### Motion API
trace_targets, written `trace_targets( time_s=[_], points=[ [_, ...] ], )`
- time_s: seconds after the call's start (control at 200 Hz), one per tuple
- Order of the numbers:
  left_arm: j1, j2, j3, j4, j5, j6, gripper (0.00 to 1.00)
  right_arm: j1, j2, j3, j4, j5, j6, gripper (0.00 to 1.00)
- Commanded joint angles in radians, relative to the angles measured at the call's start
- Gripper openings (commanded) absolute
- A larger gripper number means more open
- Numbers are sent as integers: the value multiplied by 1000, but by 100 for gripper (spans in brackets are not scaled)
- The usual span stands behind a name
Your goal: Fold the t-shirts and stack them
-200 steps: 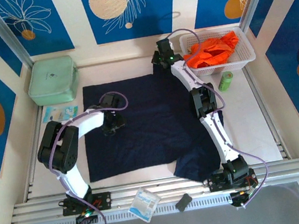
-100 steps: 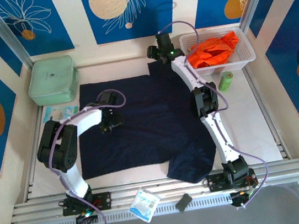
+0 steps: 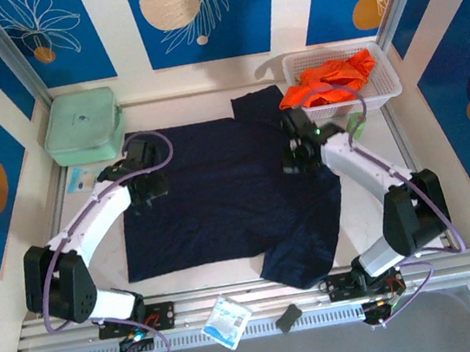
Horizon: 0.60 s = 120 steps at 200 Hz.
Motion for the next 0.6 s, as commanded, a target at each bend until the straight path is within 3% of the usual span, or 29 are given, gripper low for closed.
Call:
trace_targets(
  time_s=[0.0, 0.085, 0.195, 0.4, 0.595],
  points=[
    [71, -25, -157, -56, 122, -45, 38, 67, -51, -177, -78, -101, 128, 0],
    [144, -43, -260, 9, 213, -61, 26, 105, -65, -263, -54, -124, 200, 0],
    [184, -33, -320, 66, 268, -69, 23, 136, -40, -304, -17, -126, 268, 0],
    [187, 80, -347, 149, 271, -76, 22, 156, 61, -277, 6, -67, 293, 0],
    [197, 162, -284, 147, 218, -56, 21, 87, 140, -225, 34, -37, 246, 0]
  ],
)
